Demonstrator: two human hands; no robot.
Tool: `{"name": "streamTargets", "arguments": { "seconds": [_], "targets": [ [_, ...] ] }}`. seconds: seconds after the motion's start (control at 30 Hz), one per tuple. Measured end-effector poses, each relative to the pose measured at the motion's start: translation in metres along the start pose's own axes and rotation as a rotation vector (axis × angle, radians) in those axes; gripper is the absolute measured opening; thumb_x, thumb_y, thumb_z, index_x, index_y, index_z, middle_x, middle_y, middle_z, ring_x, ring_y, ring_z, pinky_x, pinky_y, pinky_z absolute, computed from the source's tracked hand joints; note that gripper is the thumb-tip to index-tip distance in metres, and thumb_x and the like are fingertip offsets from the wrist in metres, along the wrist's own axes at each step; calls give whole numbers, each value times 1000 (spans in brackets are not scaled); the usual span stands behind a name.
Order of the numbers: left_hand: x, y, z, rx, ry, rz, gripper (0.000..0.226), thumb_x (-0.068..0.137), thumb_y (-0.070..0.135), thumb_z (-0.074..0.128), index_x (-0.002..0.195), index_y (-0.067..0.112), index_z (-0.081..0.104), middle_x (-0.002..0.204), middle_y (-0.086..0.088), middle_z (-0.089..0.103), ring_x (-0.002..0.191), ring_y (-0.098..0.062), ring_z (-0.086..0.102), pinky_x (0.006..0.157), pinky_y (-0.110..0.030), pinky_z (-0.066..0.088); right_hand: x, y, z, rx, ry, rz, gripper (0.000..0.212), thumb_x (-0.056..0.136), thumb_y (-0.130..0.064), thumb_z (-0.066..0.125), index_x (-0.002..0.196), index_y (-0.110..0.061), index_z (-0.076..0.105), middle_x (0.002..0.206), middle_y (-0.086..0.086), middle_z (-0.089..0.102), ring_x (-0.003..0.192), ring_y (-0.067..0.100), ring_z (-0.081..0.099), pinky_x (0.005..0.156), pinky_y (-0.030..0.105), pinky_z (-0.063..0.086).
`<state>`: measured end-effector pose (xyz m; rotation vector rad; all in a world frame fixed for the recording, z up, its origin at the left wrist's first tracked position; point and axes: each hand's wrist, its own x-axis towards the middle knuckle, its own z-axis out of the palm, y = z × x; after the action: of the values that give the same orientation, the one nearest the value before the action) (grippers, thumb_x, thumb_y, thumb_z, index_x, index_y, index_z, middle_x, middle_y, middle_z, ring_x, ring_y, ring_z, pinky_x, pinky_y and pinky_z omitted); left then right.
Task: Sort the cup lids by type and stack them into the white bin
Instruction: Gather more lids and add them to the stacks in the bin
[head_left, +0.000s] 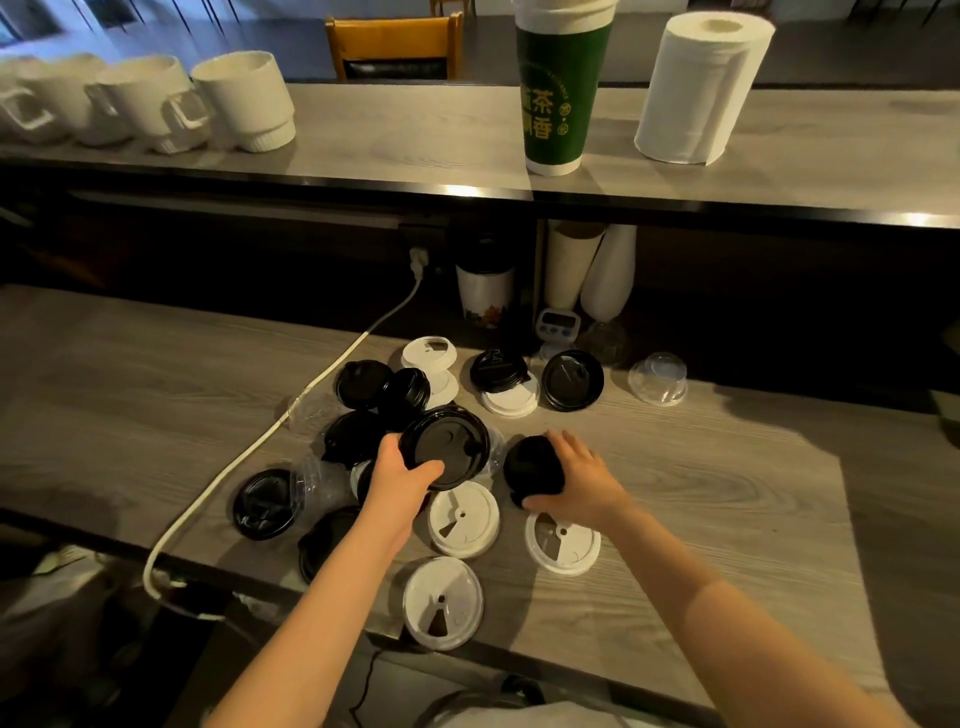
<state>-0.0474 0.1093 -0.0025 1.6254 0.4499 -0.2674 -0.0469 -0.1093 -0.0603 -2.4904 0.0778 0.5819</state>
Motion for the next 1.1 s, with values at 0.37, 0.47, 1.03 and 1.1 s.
{"name": "streamTargets", "arguments": {
  "seconds": [0.37,0.47,1.03,1.1],
  "targets": [
    [3,7,11,-228,-6,-82,55,90,2,49,141,10,29,131,-17,49,103,-24,59,74,-33,52,4,1,-6,149,228,4,91,74,-28,78,146,-9,26,140,6,36,129,24,40,103,33,38],
    [3,10,16,-183,4,-56,47,91,1,49,136,9,35,125,-15,53,99,-22,60,73,-33,52,-1,0,-18,327,328,26,85,67,-21,84,137,-8,37,126,4,37,120,23,44,100,26,37],
    [-18,26,48,-216,-150,-66,31,93,12,33,118,-1,47,115,-22,55,93,-25,56,66,-34,46,-41,-42,-41,740,110,-345,78,66,-2,81,128,-29,43,121,-14,49,120,13,48,99,27,44],
    [-23,24,48,-206,-189,-57,37,91,20,38,121,-1,45,117,-24,55,91,-24,55,65,-32,45,-43,-41,-40,663,111,-379,79,65,-5,82,131,-26,43,126,-9,49,123,12,46,101,23,41]
  ]
}}
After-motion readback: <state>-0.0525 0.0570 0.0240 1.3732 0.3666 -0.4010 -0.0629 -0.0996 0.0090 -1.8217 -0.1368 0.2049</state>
